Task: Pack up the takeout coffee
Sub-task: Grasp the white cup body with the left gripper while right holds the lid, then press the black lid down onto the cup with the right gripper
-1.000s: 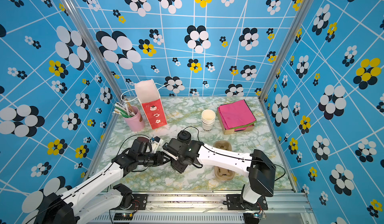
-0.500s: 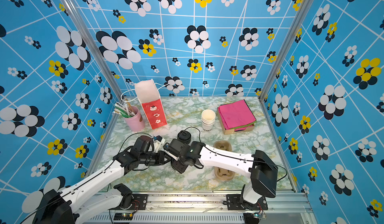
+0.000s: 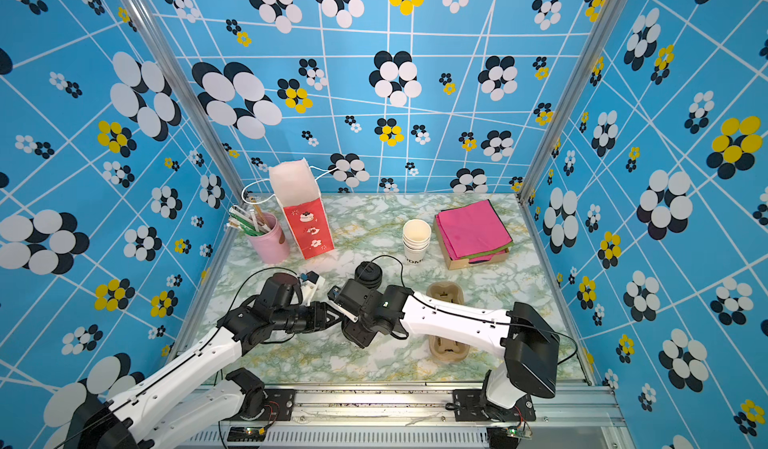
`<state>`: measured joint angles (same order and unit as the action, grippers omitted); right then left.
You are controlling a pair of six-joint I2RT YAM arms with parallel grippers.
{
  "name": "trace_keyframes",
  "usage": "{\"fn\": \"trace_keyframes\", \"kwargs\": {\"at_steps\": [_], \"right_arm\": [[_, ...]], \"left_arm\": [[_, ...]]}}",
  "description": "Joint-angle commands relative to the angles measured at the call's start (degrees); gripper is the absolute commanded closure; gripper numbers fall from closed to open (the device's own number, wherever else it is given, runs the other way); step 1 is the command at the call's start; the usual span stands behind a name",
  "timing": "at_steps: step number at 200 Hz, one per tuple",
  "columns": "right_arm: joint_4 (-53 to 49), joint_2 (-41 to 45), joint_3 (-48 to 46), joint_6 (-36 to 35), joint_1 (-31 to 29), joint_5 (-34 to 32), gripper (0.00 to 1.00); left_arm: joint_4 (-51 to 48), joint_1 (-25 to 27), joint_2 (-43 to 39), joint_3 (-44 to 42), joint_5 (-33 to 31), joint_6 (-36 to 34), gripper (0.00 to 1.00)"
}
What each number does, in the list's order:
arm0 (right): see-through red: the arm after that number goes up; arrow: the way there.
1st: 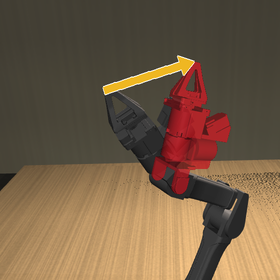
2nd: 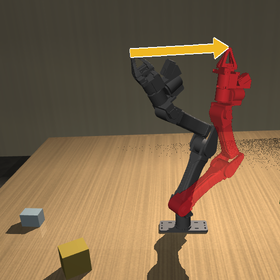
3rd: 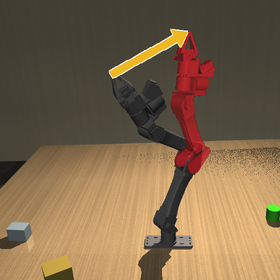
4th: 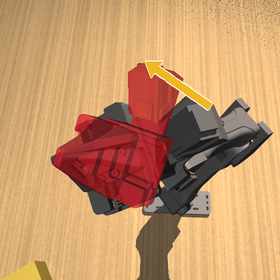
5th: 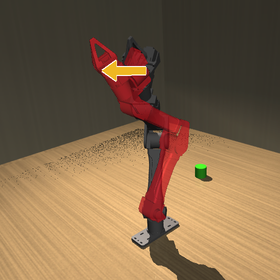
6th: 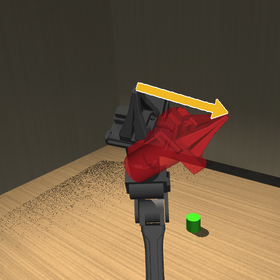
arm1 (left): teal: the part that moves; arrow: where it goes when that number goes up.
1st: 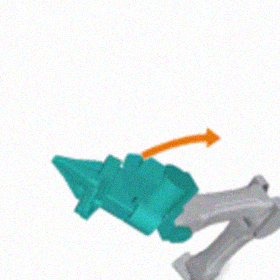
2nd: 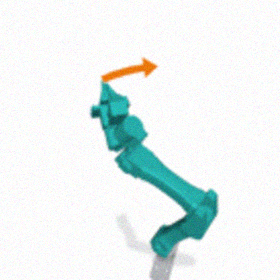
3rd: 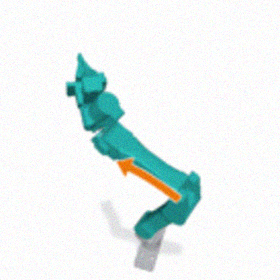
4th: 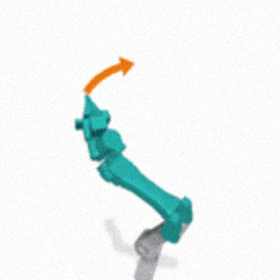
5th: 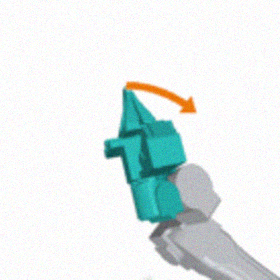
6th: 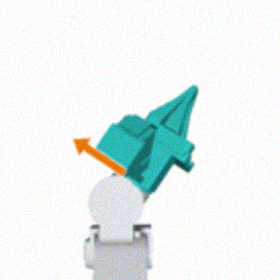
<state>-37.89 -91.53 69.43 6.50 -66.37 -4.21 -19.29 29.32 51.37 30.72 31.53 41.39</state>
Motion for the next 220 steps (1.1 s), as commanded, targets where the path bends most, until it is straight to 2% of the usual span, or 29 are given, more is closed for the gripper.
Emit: {"fn": "trace_keyframes", "kwargs": {"at_steps": [1, 49, 220], "right_arm": [[-13.07, -7.79, -8.79, 2.68, -0.08, 2.98, 0.47], [-12.39, -7.66, -9.02, 2.76, -0.16, 3.06, 0.47], [-12.24, -6.65, -8.81, 3.30, -0.16, 2.98, 0.44]], "left_arm": [[0.73, -1.09, -3.17, -1.34, 2.06, 2.13, 0.50], [4.79, -1.26, -4.29, -4.16, 4.51, 5.24, 0.49], [7.70, 3.30, 0.95, -4.04, 3.63, 4.85, 0.47]]}}
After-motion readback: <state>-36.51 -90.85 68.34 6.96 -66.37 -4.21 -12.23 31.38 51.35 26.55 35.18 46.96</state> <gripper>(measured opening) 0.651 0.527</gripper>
